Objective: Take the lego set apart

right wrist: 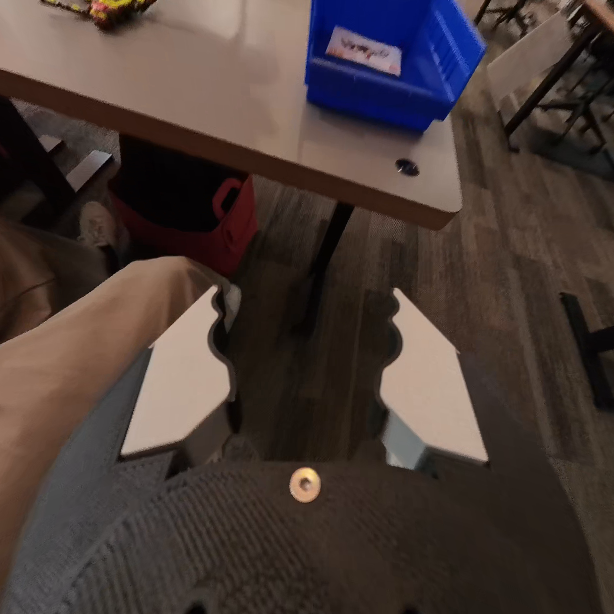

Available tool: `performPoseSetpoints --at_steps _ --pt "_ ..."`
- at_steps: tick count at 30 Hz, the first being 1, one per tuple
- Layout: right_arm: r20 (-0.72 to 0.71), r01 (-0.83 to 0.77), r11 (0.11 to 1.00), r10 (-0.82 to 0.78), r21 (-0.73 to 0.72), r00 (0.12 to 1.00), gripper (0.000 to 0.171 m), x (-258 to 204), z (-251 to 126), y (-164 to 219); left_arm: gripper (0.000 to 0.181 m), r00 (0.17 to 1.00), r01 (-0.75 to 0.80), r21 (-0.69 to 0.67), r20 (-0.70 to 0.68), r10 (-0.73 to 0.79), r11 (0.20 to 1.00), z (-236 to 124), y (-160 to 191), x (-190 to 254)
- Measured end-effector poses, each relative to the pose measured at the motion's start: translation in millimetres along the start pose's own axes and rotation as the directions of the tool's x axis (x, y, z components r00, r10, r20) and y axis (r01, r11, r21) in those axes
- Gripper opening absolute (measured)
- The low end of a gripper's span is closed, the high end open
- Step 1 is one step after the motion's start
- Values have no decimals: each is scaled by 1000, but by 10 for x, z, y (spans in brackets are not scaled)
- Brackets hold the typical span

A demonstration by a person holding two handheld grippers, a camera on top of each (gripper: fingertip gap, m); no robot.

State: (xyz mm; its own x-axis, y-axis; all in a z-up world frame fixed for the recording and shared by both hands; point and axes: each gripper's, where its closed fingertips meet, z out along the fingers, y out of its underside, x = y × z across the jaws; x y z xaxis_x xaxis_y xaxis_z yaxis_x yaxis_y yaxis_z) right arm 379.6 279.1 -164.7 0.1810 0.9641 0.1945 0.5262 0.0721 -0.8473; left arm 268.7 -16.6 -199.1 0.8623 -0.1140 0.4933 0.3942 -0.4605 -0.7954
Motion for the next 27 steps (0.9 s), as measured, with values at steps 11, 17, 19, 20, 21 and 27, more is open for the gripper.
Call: performPoseSetpoints --at_steps 11,17,19,20,21,27 --pt "181 -11 988 39 -154 983 89 -354 -480 742 52 997 46 36 64 -48 998 -63 531 768" --pt "236 -20 982 65 -186 969 87 -463 -784 1019 52 992 85 59 92 -90 995 -82 825 1148" --pt "251 -11 984 56 -178 966 86 -502 -884 1066 55 989 92 64 106 -99 994 -90 914 1274" --pt "255 -6 985 51 -174 966 86 -516 -926 1087 58 986 91 67 135 -99 994 -99 947 1301" --pt "260 0 984 47 -176 964 86 -533 -965 1115 58 984 88 67 151 -98 994 -111 985 1346" --pt "317 30 984 28 -176 948 82 -677 -1147 1207 57 978 132 57 157 -140 990 -160 1145 1611"
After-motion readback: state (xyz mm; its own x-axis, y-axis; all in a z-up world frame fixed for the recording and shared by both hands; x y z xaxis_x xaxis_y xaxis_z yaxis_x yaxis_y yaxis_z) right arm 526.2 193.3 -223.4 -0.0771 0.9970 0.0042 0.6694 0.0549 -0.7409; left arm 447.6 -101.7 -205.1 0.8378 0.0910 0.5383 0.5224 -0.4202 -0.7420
